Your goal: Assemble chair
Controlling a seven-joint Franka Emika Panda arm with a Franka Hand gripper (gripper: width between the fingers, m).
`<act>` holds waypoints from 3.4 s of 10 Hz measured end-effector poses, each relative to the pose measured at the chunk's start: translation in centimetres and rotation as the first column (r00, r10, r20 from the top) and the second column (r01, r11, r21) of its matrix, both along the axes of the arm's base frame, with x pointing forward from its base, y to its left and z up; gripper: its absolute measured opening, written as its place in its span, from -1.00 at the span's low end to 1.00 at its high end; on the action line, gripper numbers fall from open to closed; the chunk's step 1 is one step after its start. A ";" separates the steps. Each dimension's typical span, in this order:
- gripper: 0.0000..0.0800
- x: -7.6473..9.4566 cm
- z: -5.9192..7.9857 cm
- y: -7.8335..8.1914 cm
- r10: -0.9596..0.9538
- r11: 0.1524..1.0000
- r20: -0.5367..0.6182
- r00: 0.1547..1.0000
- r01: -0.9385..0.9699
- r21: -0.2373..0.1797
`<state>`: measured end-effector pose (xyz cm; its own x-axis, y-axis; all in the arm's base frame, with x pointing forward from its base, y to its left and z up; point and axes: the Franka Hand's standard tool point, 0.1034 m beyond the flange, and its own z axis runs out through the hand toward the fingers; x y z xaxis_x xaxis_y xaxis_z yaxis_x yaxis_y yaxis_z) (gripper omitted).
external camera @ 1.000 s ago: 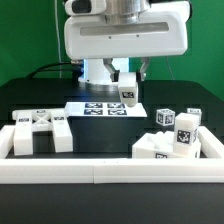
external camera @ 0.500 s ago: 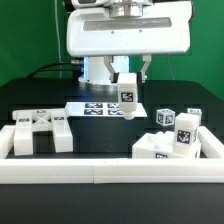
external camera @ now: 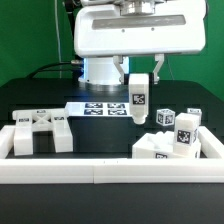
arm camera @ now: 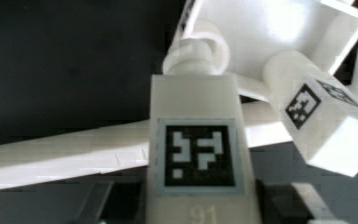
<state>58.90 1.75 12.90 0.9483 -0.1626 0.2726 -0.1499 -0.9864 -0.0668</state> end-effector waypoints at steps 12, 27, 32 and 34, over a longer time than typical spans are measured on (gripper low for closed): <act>-0.27 1.3 -1.5 0.8 0.057 0.995 0.248 0.967 -0.035 -0.095; -0.27 -0.4 -4.2 1.8 0.082 0.993 0.216 0.973 -0.060 -0.106; -0.27 -0.4 -4.8 1.0 0.087 0.989 0.280 0.956 -0.050 -0.136; -0.27 -0.5 -4.9 0.8 0.086 0.989 0.296 0.951 -0.045 -0.143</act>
Offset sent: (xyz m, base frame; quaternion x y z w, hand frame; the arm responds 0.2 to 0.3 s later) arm 0.0105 0.0135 -0.0110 0.0088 0.0205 -0.0118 0.9997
